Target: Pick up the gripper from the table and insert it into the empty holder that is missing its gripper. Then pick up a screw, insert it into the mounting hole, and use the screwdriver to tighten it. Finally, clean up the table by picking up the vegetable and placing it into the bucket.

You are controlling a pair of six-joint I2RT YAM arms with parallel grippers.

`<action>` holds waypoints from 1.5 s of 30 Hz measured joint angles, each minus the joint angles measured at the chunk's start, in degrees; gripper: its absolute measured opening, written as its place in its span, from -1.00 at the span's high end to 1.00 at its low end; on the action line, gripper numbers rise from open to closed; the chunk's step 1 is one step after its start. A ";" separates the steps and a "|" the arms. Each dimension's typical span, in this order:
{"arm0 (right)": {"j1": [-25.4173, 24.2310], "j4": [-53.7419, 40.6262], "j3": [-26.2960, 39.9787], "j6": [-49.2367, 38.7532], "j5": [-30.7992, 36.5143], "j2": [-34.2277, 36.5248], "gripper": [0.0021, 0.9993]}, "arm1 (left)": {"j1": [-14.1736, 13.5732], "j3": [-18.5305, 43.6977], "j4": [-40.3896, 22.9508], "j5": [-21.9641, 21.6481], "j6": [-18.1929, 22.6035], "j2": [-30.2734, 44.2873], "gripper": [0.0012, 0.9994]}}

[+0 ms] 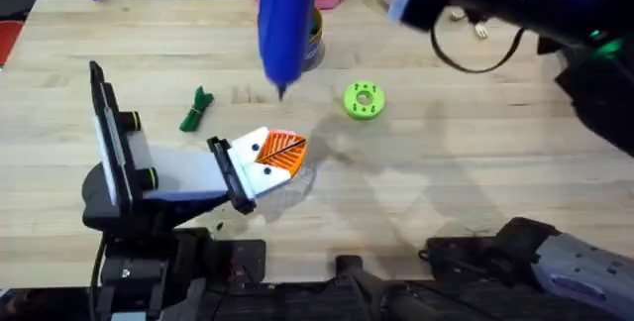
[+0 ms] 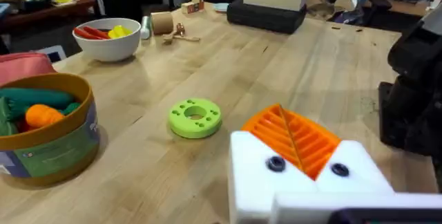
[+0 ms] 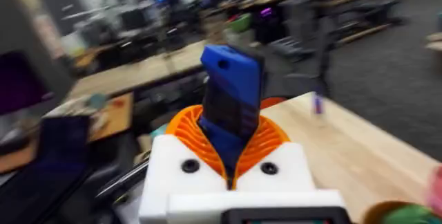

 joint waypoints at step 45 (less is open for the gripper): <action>9.61 8.04 -0.26 -19.23 -16.05 10.25 0.96 | -0.01 0.00 0.00 0.00 0.01 0.00 0.97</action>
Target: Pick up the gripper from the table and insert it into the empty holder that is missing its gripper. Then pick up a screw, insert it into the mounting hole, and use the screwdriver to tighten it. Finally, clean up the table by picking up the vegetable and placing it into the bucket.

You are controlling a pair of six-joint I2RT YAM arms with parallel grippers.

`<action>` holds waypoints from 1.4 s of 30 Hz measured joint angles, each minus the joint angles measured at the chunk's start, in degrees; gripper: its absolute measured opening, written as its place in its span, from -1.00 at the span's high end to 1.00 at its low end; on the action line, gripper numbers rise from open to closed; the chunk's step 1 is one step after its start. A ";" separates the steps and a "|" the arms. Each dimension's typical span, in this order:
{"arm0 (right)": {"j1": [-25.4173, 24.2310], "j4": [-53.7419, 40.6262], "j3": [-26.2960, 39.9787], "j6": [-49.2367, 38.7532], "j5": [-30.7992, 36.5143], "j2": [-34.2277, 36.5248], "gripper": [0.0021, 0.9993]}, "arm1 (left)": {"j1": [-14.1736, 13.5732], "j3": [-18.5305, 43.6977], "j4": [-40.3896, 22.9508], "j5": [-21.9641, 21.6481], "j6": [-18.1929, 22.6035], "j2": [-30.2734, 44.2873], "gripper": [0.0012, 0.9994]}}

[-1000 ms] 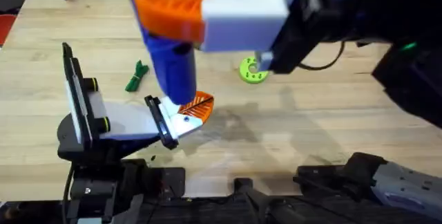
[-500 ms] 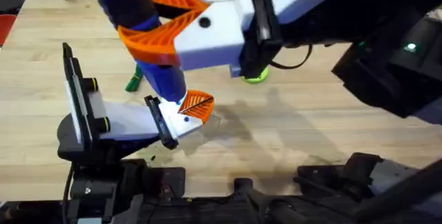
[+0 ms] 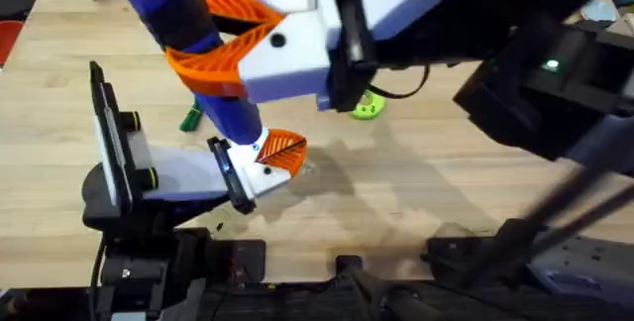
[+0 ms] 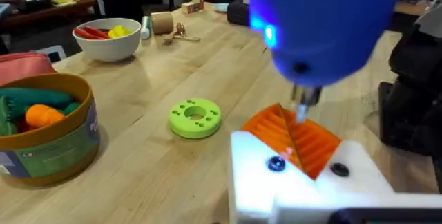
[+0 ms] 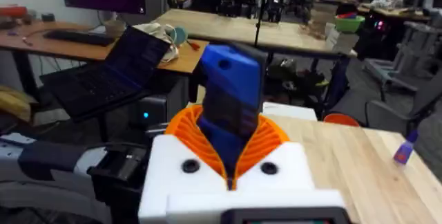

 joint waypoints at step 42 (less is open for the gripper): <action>-0.13 0.55 0.00 -1.46 -2.27 3.91 0.96 | 0.01 0.00 0.00 0.00 -0.01 0.00 0.97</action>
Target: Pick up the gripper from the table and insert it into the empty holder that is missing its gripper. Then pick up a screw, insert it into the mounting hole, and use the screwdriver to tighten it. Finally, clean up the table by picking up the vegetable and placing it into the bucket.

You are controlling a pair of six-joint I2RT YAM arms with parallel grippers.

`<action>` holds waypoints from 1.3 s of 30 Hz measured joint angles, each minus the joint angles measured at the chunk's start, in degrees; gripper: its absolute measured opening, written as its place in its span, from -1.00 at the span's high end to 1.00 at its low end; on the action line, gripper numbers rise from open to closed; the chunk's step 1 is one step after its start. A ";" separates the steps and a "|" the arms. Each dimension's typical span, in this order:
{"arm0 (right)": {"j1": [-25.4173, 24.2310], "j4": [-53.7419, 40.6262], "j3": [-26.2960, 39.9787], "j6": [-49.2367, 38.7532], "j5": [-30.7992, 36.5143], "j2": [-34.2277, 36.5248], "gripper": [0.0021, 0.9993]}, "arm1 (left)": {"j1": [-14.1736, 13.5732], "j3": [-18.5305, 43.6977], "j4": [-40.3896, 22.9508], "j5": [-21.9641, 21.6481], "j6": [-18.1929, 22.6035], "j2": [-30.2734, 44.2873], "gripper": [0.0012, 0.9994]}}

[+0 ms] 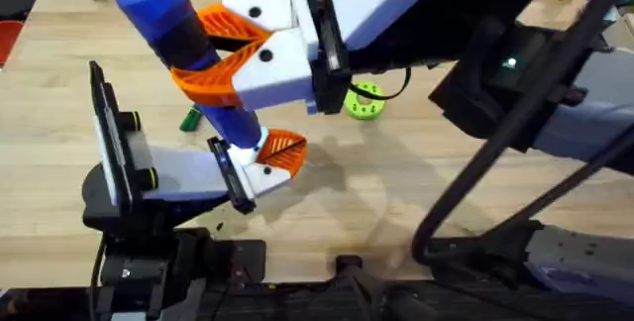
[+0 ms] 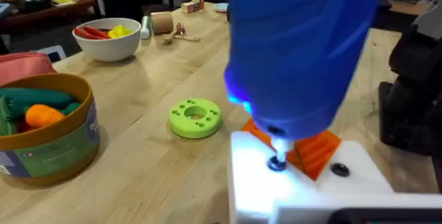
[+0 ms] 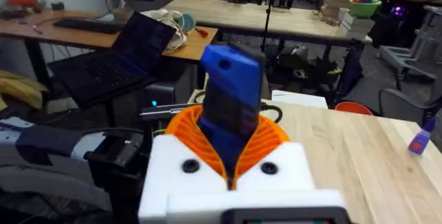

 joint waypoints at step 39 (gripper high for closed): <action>-0.04 2.60 -0.13 0.01 -0.21 1.17 0.96 | 0.00 0.00 -0.02 0.04 0.00 0.00 0.97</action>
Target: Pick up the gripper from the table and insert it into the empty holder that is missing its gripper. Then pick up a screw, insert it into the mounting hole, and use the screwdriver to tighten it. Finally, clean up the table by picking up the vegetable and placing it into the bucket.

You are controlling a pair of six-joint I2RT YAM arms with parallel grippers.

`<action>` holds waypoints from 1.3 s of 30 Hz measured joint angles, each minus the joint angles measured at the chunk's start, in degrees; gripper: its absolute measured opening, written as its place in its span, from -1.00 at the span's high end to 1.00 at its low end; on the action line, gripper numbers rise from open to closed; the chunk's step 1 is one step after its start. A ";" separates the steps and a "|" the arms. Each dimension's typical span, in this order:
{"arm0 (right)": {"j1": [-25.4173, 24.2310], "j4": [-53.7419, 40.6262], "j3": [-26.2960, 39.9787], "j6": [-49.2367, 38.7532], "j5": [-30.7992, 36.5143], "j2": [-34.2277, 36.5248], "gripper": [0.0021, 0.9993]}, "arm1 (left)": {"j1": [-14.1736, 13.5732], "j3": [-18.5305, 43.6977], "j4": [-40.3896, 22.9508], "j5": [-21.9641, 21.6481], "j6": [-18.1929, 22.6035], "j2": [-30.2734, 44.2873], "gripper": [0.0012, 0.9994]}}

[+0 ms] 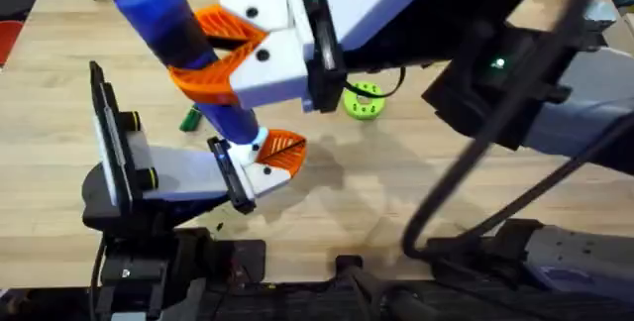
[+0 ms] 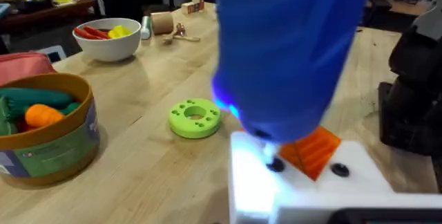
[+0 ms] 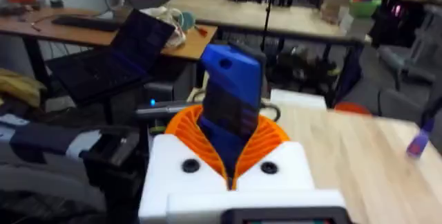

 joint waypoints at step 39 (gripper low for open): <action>-8.48 -74.64 28.28 -28.88 44.75 -4.73 0.96 | 0.00 0.00 0.02 0.00 0.02 0.00 0.98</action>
